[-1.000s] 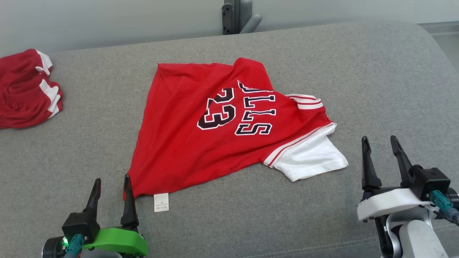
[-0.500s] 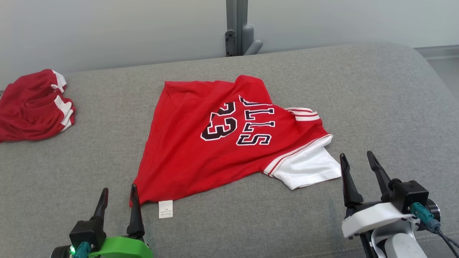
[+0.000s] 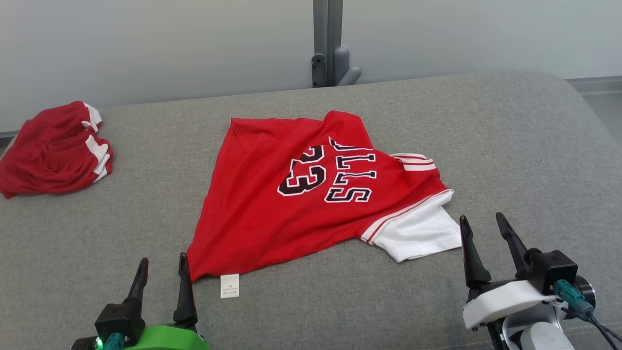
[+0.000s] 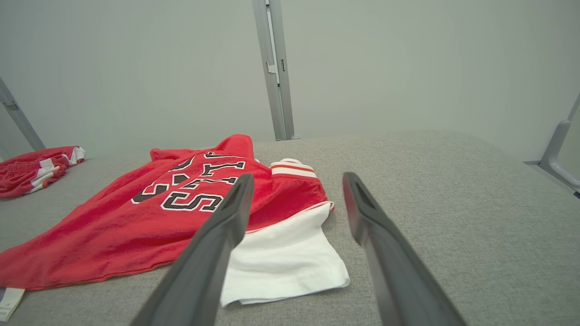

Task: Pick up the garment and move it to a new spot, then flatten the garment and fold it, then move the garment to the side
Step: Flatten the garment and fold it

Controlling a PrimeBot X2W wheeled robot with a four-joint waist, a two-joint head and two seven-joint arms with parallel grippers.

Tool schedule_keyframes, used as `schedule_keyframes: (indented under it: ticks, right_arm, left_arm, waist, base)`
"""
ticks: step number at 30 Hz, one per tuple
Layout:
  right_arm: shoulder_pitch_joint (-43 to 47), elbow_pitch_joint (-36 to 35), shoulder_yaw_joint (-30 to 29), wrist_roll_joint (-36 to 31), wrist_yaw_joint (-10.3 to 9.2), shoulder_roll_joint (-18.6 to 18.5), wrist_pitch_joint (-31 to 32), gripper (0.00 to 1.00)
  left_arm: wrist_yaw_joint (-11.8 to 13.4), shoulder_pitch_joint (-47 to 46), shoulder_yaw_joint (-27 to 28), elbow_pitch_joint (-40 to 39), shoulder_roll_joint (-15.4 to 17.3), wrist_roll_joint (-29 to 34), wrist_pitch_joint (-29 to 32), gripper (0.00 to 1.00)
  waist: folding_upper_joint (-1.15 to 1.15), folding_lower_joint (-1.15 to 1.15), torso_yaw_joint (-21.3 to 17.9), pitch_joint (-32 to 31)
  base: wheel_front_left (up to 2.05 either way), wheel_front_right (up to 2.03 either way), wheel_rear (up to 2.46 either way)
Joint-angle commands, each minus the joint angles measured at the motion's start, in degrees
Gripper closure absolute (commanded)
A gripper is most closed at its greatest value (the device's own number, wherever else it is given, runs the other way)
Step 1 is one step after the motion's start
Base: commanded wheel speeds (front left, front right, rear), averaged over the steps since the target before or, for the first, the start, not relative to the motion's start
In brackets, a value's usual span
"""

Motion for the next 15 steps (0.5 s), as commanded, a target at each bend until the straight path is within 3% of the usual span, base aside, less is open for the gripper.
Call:
schedule_keyframes:
  ticks: [1, 7, 15]
  right_arm:
    - [0.37, 0.17, -0.06, -0.31, -0.08, -0.17, -0.17, 0.00]
    - [0.05, 2.67, -1.81, -0.83, -0.09, -0.19, -0.17, 0.00]
    - [-4.59, 14.65, -8.33, -0.47, -0.08, -0.16, 2.23, 0.00]
  left_arm:
    - [0.48, 0.94, -0.06, -0.16, -0.01, 0.39, -0.04, 0.00]
    - [0.71, 0.89, -0.64, -0.36, -0.01, 0.07, -0.04, 0.00]
    - [0.92, -0.31, -1.62, -0.21, 0.02, -0.16, -0.04, 0.00]
  waist:
    - [0.00, 0.00, 0.07, 0.02]
    - [0.00, 0.00, 0.44, 0.29]
    - [0.00, 0.00, 2.33, 2.19]
  base:
    - [0.00, 0.00, 0.00]
    - [0.00, 0.00, 0.00]
    - [0.00, 0.00, 0.00]
